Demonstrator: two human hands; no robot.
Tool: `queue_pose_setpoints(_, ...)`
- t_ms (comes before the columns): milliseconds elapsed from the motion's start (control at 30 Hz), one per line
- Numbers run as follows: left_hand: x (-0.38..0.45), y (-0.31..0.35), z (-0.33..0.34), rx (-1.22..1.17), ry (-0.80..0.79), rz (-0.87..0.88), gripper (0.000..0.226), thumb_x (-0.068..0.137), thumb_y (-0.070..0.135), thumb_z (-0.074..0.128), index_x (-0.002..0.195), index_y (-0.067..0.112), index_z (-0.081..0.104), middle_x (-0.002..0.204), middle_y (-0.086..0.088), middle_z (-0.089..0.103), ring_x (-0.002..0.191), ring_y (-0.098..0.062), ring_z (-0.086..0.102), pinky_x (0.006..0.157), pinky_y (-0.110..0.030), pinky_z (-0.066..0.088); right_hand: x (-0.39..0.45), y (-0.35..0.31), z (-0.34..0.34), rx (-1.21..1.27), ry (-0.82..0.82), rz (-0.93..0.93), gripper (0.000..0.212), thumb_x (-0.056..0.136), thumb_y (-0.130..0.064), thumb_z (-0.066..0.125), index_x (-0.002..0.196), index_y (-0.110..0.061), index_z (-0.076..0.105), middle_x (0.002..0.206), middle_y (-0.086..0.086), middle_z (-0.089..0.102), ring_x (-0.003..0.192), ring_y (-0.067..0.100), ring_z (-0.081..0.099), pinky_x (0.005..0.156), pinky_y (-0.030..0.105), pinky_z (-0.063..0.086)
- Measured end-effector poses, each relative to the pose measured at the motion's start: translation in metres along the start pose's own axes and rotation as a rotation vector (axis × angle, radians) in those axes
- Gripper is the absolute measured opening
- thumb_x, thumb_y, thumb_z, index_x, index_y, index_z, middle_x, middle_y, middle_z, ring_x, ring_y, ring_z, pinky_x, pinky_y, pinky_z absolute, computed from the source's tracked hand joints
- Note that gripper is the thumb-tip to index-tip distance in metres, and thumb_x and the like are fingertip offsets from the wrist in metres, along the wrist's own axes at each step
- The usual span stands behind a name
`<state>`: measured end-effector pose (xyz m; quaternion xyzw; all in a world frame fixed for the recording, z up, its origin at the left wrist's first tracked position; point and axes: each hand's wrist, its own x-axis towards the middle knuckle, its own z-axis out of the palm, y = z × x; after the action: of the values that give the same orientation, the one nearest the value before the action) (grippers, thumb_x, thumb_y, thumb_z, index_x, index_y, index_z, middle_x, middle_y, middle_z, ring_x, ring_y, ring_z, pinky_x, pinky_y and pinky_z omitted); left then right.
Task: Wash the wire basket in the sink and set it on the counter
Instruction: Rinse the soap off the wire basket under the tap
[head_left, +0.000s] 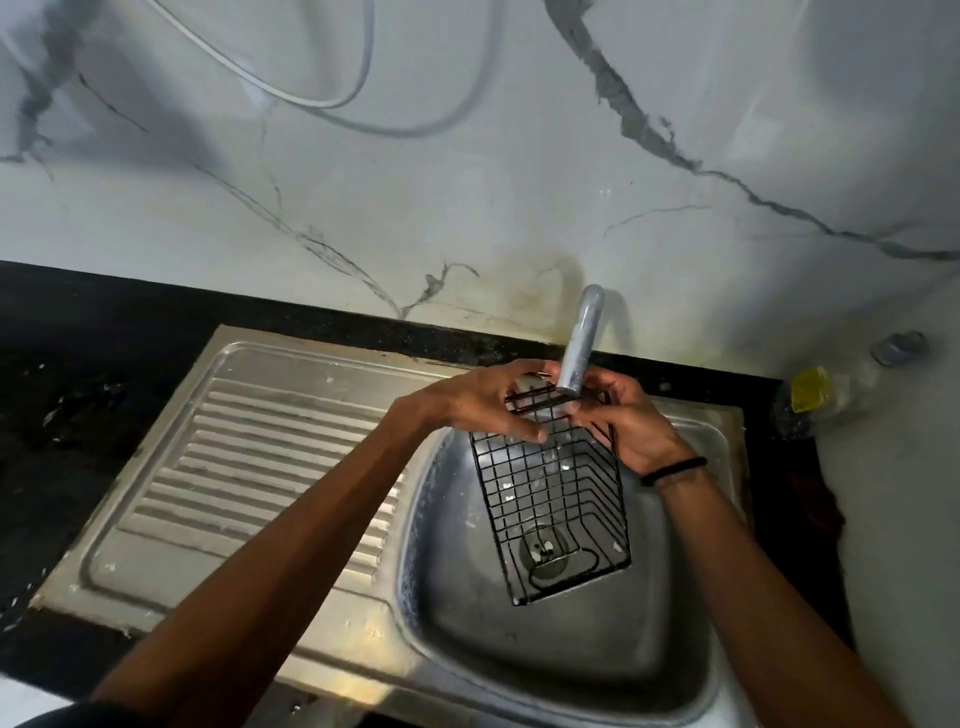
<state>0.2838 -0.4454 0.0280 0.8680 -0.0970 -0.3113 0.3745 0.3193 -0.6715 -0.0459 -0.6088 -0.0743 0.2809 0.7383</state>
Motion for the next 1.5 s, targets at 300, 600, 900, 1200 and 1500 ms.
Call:
queue_pose_setpoints(300, -0.019, -0.027, 0.061, -0.113, 0.464, -0.323, 0.096, 0.079, 0.046, 0.082, 0.158, 0.024, 0.031, 0.139, -0.007, 0.051, 0.102, -0.016, 0.059, 0.092, -0.039, 0.052, 0.006, -0.001, 0.05, -0.339, 0.414, 0.033, 0.032, 0.072, -0.018, 0.091, 0.099, -0.009, 0.075, 0.097, 0.004, 0.077, 0.094, 0.017, 0.074, 0.088, 0.033, 0.06)
queue_pose_setpoints(600, -0.044, -0.024, 0.095, -0.05, 0.751, -0.419, 0.105, 0.071, 0.06, 0.078, 0.158, 0.036, 0.023, 0.132, -0.004, 0.051, 0.109, -0.024, 0.063, 0.096, -0.047, 0.055, -0.009, 0.003, 0.058, -0.071, 0.405, 0.118, 0.033, 0.067, 0.001, 0.088, 0.095, -0.012, 0.075, 0.097, 0.003, 0.079, 0.097, 0.019, 0.075, 0.09, 0.033, 0.059)
queue_pose_setpoints(900, -0.065, -0.036, 0.115, -0.065, 0.974, -0.249, 0.112, 0.069, 0.045, 0.088, 0.159, 0.036, 0.023, 0.127, 0.002, 0.045, 0.105, -0.015, 0.054, 0.08, -0.043, 0.061, -0.024, -0.023, 0.049, 0.747, 0.248, 0.275, 0.024, 0.089, 0.015, 0.048, 0.11, 0.012, 0.06, 0.114, 0.028, 0.072, 0.109, 0.035, 0.071, 0.095, 0.036, 0.058)
queue_pose_setpoints(1200, -0.08, -0.03, 0.134, 0.103, 1.051, -0.122, 0.106, 0.061, 0.061, 0.068, 0.156, 0.025, 0.036, 0.116, 0.0, 0.049, 0.089, -0.014, 0.056, 0.063, -0.032, 0.058, -0.032, -0.045, 0.037, 0.439, 0.203, 0.433, 0.031, 0.103, -0.011, 0.054, 0.119, 0.014, 0.063, 0.11, 0.03, 0.072, 0.103, 0.04, 0.073, 0.09, 0.041, 0.061)
queue_pose_setpoints(1500, -0.08, -0.028, 0.138, -0.116, 1.252, -0.059, 0.1, 0.065, 0.05, 0.077, 0.152, 0.013, 0.044, 0.126, -0.006, 0.057, 0.108, -0.014, 0.056, 0.08, -0.035, 0.058, -0.021, -0.087, 0.035, 0.569, 0.133, 0.471, 0.039, 0.104, -0.012, 0.051, 0.134, 0.012, 0.048, 0.123, 0.038, 0.064, 0.113, 0.05, 0.066, 0.091, 0.052, 0.058)
